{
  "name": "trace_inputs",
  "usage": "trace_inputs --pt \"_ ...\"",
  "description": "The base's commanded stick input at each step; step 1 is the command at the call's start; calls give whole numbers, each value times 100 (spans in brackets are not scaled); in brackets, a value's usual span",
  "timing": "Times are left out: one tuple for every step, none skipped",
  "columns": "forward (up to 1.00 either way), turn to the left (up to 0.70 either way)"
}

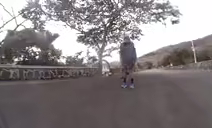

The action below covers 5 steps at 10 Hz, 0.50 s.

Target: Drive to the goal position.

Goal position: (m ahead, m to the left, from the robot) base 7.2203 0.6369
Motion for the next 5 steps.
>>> trace_inputs --pt "70 -27" --pt "70 -27" --pt "70 -21" --pt "70 -11" --pt "0 0"
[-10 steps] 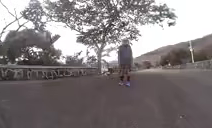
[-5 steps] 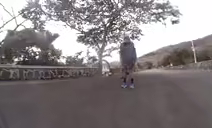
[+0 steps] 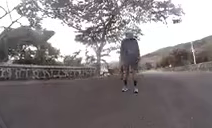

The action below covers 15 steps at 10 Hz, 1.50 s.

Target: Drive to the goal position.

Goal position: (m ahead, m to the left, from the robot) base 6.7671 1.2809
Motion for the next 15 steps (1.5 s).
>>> trace_inputs --pt "0 0" --pt "0 0" --pt "0 0" --pt "0 0" --pt "0 0" --pt "0 0" --pt "0 0" --pt "0 0" --pt "0 -45" --pt "0 -45" --pt "0 -45" --pt "0 -45" --pt "0 -45" --pt "0 0" --pt "0 0"
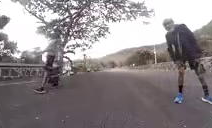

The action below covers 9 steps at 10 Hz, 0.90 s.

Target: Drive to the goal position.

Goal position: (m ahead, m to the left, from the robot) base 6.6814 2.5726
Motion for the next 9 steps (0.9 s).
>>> trace_inputs --pt "0 0" --pt "0 0" --pt "0 0" --pt "0 0" --pt "0 0" --pt "0 -45" --pt "0 -45" --pt "0 0" --pt "0 0"
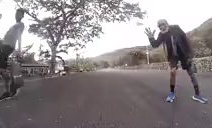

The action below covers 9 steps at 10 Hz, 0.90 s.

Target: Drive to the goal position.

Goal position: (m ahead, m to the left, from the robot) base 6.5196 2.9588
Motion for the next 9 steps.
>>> trace_inputs --pt "0 0" --pt "0 0" --pt "0 0" --pt "0 0" --pt "0 0" --pt "0 0" --pt "0 0" --pt "27 0" --pt "56 0"
